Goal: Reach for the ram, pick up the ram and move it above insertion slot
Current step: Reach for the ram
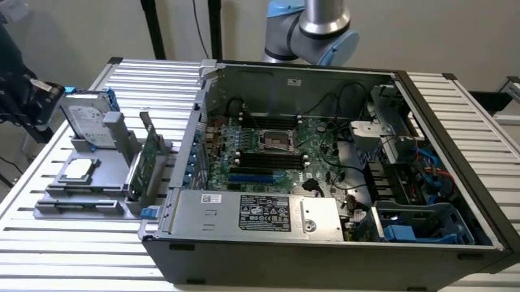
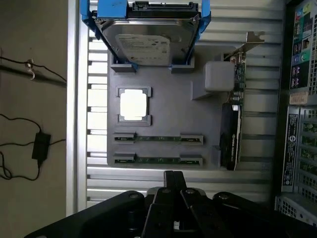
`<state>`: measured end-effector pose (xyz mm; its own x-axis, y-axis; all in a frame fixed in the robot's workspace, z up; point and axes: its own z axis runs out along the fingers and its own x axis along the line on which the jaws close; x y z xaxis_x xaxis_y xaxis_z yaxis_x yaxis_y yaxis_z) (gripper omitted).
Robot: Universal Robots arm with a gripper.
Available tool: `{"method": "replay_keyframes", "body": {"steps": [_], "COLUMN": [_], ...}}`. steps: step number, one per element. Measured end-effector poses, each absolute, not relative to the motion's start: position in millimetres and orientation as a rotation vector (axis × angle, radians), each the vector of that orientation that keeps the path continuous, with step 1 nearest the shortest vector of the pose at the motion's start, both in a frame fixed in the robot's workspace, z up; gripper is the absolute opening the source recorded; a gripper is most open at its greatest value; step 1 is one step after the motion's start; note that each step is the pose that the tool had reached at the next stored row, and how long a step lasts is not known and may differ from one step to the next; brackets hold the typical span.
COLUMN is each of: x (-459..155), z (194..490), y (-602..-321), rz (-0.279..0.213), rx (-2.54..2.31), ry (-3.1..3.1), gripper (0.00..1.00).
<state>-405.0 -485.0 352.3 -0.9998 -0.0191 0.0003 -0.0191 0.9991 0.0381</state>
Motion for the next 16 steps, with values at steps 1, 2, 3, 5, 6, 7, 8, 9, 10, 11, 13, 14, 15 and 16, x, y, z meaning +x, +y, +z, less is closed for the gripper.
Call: {"method": "replay_keyframes", "body": {"steps": [1,2,3,5,6,7,8,9,10,11,13,14,15,16], "x": [-408,-411,-415,-420,-421,-421,-421,-421,-421,-421,-421,-421,-421,-421], "z": [352,352,352,352,352,352,352,352,351,351,351,351,351,351], "y": [-487,-488,-489,-489,-489,-489,-489,-489,-489,-489,-489,-489,-489,-489], "rz": [-0.060,-0.060,-0.060,-0.060,-0.060,-0.060,-0.060,-0.059,-0.059,-0.059,-0.059,-0.059,-0.059,-0.059], "rx": [0.030,0.030,0.031,0.042,0.061,0.090,0.117,0.146,0.174,0.202,0.259,0.289,0.317,0.345], "ry": [-3.140,-3.140,-3.140,-3.140,-3.139,-3.138,-3.137,-3.136,-3.134,-3.132,-3.127,-3.124,-3.121,-3.118], "gripper": [0.11,0.11,0.11,0.11,0.11,0.11,0.11,0.11,0.11,0.11,0.11,0.11,0.11,0.11]}}
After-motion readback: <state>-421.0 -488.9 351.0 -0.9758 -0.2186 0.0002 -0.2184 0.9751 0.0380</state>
